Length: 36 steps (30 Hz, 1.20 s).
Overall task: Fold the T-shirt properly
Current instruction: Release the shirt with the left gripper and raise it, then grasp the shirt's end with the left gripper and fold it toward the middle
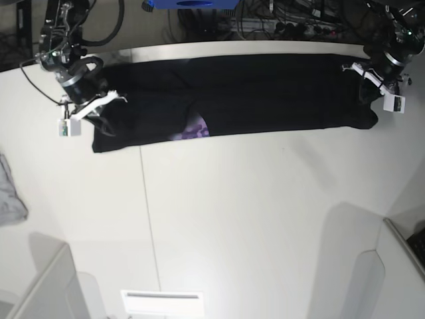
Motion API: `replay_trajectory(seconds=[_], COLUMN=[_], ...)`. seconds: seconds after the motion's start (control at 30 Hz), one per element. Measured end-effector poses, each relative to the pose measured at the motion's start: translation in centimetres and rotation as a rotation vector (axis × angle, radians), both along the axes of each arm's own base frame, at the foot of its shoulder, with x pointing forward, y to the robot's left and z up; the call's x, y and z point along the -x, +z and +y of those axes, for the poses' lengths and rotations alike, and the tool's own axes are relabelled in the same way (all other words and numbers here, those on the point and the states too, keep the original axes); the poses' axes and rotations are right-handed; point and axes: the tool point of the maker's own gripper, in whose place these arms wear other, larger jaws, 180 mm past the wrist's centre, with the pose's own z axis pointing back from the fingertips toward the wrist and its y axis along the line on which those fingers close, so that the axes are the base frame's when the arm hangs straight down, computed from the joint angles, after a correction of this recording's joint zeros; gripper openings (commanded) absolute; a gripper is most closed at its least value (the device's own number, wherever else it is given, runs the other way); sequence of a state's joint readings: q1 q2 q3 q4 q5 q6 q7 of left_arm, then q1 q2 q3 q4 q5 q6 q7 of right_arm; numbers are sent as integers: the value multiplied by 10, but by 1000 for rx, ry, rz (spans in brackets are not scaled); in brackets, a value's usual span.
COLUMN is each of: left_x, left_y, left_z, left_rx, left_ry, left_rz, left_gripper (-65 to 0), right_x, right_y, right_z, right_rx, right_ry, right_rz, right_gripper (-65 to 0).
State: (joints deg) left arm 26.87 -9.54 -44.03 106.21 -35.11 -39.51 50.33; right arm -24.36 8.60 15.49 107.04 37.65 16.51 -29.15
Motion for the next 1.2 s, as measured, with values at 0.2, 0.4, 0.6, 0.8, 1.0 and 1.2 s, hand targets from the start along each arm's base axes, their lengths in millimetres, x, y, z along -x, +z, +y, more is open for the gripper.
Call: replay_trajectory(seconds=[0.2, 0.4, 0.6, 0.8, 1.0, 1.2], left_x=[-2, -7, -11, -18, -26, -32], left_y=[-13, -20, -27, -30, -31, -31], left_z=[-39, -65, -98, -126, -163, -196], left_rx=[57, 101, 159, 203, 249, 292], left_ry=[-98, -141, -186, -227, -290, -332], left_rz=[31, 47, 67, 74, 85, 97], left_gripper=[-650, -650, -650, -650, -650, -650], right_x=[1, 1, 1, 1, 1, 1], right_y=[-1, -1, -1, -1, -1, -1], right_z=[0, 0, 0, 0, 0, -1], right_rx=[-1, 0, -1, -1, -1, 0], right_ry=[-1, -1, -1, -1, -2, -3], right_rz=[3, 3, 3, 3, 3, 3], right_gripper=[-650, -650, -650, -650, -650, -650])
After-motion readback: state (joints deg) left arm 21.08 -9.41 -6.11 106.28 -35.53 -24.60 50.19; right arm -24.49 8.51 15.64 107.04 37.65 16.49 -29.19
